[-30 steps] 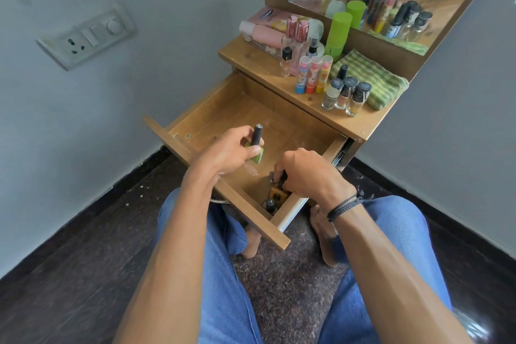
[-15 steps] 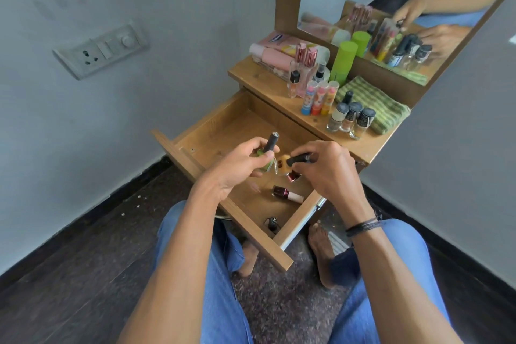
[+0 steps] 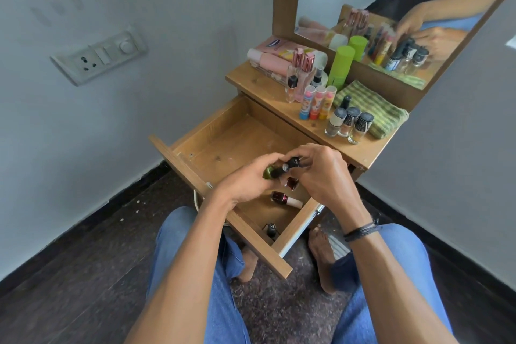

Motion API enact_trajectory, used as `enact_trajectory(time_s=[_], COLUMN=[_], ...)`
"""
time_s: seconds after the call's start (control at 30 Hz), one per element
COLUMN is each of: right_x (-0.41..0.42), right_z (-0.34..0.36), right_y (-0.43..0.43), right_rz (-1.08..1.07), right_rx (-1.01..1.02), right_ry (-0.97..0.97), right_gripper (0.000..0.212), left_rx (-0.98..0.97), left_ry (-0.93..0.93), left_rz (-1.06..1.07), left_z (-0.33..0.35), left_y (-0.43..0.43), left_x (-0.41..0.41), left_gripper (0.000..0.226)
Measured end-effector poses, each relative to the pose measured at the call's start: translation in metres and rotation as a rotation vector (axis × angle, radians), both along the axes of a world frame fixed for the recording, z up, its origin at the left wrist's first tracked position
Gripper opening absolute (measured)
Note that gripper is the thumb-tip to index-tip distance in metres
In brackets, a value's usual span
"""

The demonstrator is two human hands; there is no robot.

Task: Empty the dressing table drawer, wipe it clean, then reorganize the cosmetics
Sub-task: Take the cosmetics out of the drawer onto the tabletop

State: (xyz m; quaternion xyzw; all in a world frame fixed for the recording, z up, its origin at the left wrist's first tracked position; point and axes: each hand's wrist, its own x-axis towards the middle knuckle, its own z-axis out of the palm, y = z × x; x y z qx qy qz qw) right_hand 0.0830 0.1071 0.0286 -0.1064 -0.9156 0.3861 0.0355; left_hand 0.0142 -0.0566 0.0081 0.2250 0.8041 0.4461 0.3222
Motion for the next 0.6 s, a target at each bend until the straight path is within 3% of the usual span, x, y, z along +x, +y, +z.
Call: enact_trajectory(time_s=[0.13,0.23,0.33,0.6], right_x=[-0.001,-0.002,-0.003,-0.004], right_z=[-0.002,-0.004,-0.008,-0.012], right_y=[-0.002,-0.005,-0.005,-0.004], right_rz=[0.013,0.002,-0.034,-0.085], right_rx=[0.022,-0.029,-0.078,-0.172], right_ry=[-0.014,0.014,0.067,0.156], right_gripper=[0.035,0.033,0.044,0.048], left_rx=[-0.096,-0.067,-0.031,0.034], left_ry=[0.086,0.049,-0.011,-0.084], left_rz=[0.044,0.127,0.179,0.142], left_z=[-0.007,-0.01,-0.011,-0.011], left_y=[0.01,0.013,0.009,0.007], left_x=[0.002,0.002,0.001,0.001], left_gripper=[0.044,0.028,0.013,0.018])
